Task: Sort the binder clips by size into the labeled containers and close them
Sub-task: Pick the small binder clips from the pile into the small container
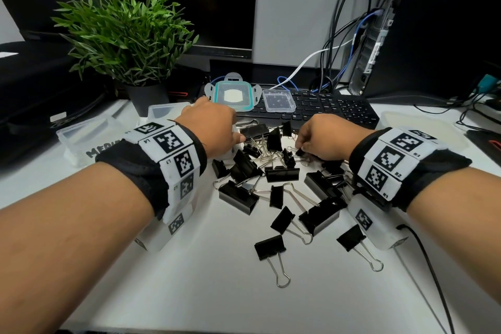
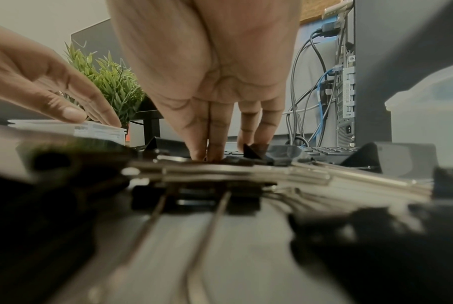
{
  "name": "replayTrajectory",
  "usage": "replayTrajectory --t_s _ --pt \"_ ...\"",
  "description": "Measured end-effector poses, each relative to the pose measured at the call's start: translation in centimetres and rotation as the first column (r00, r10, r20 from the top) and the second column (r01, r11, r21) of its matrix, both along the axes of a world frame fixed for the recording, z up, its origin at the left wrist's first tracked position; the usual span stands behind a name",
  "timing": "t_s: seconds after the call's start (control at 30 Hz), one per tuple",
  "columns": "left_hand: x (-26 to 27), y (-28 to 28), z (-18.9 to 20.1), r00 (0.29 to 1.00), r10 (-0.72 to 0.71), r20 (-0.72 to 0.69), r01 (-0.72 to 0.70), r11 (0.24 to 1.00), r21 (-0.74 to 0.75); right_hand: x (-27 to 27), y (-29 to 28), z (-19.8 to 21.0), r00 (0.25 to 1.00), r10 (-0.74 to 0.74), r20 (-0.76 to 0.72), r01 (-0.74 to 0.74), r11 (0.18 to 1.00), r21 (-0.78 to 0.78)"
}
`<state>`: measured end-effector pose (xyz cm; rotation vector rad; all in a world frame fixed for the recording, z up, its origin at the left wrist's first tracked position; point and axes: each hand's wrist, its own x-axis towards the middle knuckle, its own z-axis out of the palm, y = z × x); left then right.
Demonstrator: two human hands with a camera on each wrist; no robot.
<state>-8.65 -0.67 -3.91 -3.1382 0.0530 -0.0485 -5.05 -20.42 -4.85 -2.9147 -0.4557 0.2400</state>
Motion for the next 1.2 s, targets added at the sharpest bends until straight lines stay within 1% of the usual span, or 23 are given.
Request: replayTrajectory --t_s 0.13,0.23,0.3,0.57,0.67,0.87,0.97,1.07,1.2 --pt "0.1 0.1 0.0 1.0 -0.001 0.001 0.001 1.0 -0.013 0.5 0.0 -0.4 0.999 -0.029 0.045 0.031 0.999 -0.041" --pt "0.1 0.1 -0.1 1.0 -0.005 0.012 0.006 1.0 -0.014 0.6 -0.1 -0.5 0.998 -0.052 0.03 0.054 0.994 -0.094" --pt "0.2 0.1 -0.2 1.0 -0.011 0.018 0.011 1.0 -0.017 0.5 -0.1 -0.6 0.999 -0.04 0.017 0.042 0.993 -0.114" --pt "0.4 0.3 -0.4 0.999 -0.021 0.036 0.022 1.0 -0.006 0.3 0.2 -0.7 0.999 -0.007 0.045 0.013 0.989 -0.15" --pt "0.4 0.3 -0.5 0.999 -0.027 0.034 0.028 1.0 -0.013 0.2 0.2 -0.6 0.999 -0.018 0.045 0.024 0.992 -0.126" --pt "0.6 0.4 -0.7 0.999 -0.044 0.032 0.045 0.998 -0.038 0.3 0.1 -0.4 0.996 -0.034 0.083 0.034 0.999 0.003" --pt "0.6 0.5 -0.8 0.996 -0.069 0.048 0.074 0.993 -0.098 0.2 0.2 -0.3 0.987 0.045 0.151 -0.062 0.993 0.104" --pt "0.3 0.2 -0.5 0.983 -0.153 0.1 0.166 0.976 -0.139 -0.2 0.6 -0.1 0.978 0.143 0.155 -0.181 0.945 0.271" --pt "-0.4 -0.3 0.0 0.955 -0.262 0.142 0.284 0.943 -0.173 -0.6 1.1 -0.1 0.973 0.186 0.136 -0.226 0.887 0.403"
